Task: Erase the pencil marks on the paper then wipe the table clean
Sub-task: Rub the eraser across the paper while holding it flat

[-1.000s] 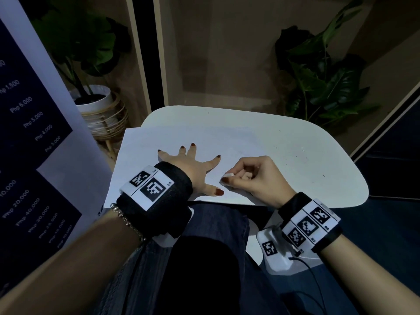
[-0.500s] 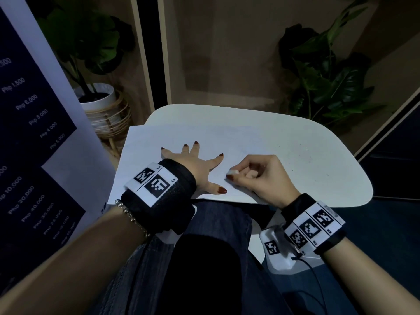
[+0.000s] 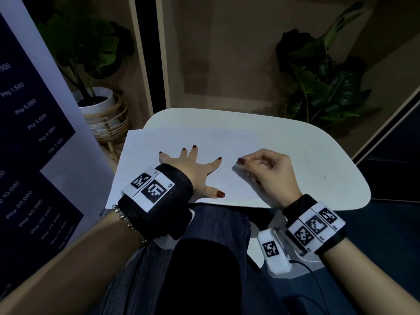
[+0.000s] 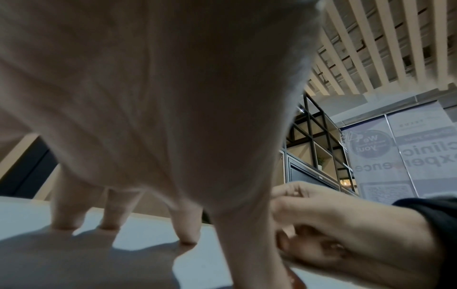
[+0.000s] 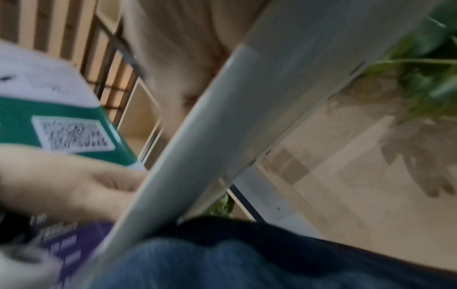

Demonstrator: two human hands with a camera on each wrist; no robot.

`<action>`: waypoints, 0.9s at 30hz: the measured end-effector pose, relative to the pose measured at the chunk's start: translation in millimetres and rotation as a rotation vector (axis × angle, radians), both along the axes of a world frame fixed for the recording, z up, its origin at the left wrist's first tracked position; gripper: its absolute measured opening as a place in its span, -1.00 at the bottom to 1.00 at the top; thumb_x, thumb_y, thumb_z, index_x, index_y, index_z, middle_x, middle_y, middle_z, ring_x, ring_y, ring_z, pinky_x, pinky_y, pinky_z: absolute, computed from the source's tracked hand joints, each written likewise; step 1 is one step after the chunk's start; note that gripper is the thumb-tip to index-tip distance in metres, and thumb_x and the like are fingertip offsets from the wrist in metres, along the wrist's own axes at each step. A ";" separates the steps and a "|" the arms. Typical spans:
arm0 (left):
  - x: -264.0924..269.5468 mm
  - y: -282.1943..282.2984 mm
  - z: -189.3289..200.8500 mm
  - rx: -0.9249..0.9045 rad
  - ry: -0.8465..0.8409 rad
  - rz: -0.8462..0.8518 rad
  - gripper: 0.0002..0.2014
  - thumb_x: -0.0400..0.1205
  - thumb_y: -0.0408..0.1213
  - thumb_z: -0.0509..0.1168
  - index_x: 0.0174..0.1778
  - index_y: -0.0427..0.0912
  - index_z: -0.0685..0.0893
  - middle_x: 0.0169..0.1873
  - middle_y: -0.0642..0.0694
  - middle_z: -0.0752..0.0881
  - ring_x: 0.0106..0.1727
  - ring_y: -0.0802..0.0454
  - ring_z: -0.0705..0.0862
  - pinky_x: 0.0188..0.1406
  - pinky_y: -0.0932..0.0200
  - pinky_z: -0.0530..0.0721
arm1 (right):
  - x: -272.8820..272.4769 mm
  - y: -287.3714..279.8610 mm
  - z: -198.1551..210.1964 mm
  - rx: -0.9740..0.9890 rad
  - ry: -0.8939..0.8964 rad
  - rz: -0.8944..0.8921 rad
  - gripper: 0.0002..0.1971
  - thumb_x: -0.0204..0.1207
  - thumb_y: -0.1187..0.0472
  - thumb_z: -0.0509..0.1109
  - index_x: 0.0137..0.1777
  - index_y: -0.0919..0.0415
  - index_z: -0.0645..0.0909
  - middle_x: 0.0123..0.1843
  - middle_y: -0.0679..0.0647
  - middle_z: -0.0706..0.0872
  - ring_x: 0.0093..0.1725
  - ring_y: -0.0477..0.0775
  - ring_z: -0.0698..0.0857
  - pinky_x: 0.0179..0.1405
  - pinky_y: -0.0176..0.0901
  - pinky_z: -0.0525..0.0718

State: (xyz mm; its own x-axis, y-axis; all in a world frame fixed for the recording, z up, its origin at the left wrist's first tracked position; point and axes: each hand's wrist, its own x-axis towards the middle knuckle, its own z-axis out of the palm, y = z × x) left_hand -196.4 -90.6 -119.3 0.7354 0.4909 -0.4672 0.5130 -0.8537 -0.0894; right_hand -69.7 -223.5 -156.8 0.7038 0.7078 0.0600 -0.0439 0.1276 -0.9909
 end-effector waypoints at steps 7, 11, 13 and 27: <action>0.8 -0.6 -0.1 0.003 0.002 0.004 -0.13 0.53 0.51 0.04 0.63 0.43 -0.32 0.71 -0.19 -0.28 0.73 -0.23 -0.18 0.51 -0.62 -0.02 | -3.4 2.9 -10.6 -0.120 -0.186 0.003 -0.86 0.49 0.49 0.53 -0.18 0.58 0.64 -0.45 0.24 0.56 -0.46 -0.05 0.60 -0.10 0.05 0.83; 2.1 -0.7 0.4 -0.005 0.015 0.012 -0.12 0.52 0.51 0.05 0.63 0.43 -0.32 0.71 -0.19 -0.29 0.73 -0.23 -0.20 0.51 -0.62 -0.03 | -6.5 -0.5 -7.9 -0.231 -0.385 0.183 -0.87 0.46 0.34 0.59 -0.20 0.39 0.72 -0.53 -0.06 0.59 -0.44 -0.02 0.51 -0.07 0.21 0.81; 1.9 0.0 -0.5 -0.001 0.012 0.010 -0.12 0.52 0.51 0.05 0.63 0.43 -0.32 0.71 -0.19 -0.29 0.73 -0.23 -0.20 0.50 -0.62 -0.02 | -4.7 1.2 -7.7 -0.214 -0.335 0.162 -0.87 0.46 0.37 0.59 -0.20 0.46 0.72 -0.53 0.01 0.62 -0.42 0.00 0.61 -0.08 0.02 0.83; 0.7 -1.3 1.0 0.002 0.013 0.007 -0.13 0.53 0.50 0.04 0.64 0.42 -0.32 0.71 -0.19 -0.29 0.73 -0.23 -0.20 0.50 -0.62 -0.02 | -1.5 1.7 -9.7 -0.211 -0.385 0.097 -0.92 0.48 0.38 0.57 -0.15 0.42 0.76 -0.43 0.11 0.57 -0.44 -0.10 0.53 -0.26 -0.24 0.74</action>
